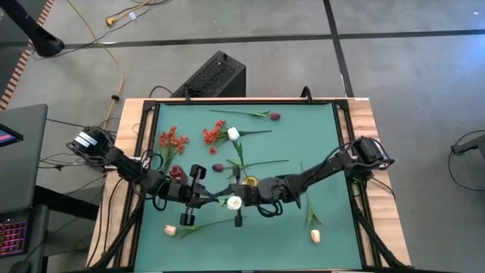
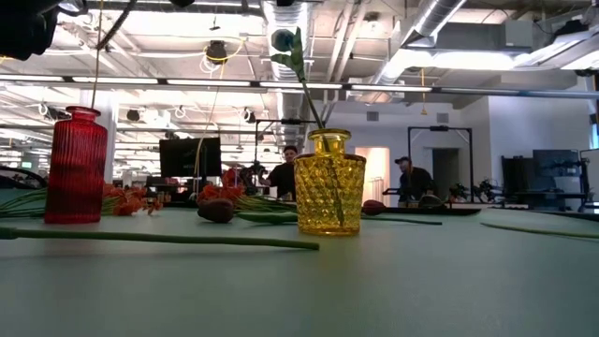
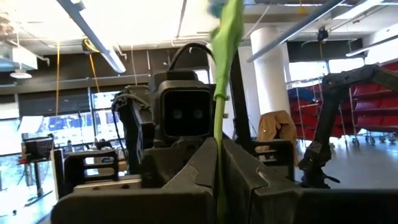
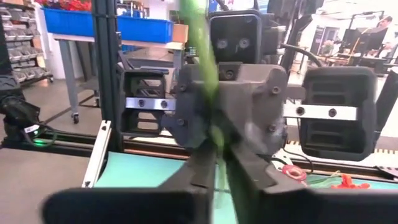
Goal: Sort flowers into vase by color
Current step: Put the white flower into the yellow vase
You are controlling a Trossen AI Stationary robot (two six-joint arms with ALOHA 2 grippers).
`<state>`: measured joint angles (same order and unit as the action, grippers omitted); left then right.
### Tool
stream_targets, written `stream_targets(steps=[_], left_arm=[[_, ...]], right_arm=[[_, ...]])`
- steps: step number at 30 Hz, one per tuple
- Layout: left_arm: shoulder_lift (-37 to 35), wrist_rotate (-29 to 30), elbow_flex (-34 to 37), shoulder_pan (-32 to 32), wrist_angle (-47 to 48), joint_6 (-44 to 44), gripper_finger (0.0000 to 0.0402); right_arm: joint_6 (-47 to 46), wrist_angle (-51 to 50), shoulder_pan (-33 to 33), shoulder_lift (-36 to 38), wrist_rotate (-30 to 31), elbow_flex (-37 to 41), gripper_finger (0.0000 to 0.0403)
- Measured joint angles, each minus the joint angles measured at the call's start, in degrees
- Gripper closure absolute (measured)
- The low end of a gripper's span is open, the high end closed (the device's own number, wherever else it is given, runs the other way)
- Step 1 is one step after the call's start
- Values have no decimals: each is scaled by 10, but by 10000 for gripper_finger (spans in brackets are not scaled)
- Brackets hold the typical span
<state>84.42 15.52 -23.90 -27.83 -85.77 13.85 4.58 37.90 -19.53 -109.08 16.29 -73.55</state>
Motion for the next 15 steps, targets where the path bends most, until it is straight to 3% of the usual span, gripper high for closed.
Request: stream_targets(steps=[3, 7, 15], left_arm=[[0, 13, 0, 0, 2, 0, 395], [0, 40, 0, -1, 19, 2, 373], [-5, 138, 14, -26, 40, 34, 290]], right_arm=[[0, -6, 0, 1, -1, 0, 386], [-18, -42, 0, 9, 1, 0, 385], [-91, -244, -5, 88, 3, -2, 384]])
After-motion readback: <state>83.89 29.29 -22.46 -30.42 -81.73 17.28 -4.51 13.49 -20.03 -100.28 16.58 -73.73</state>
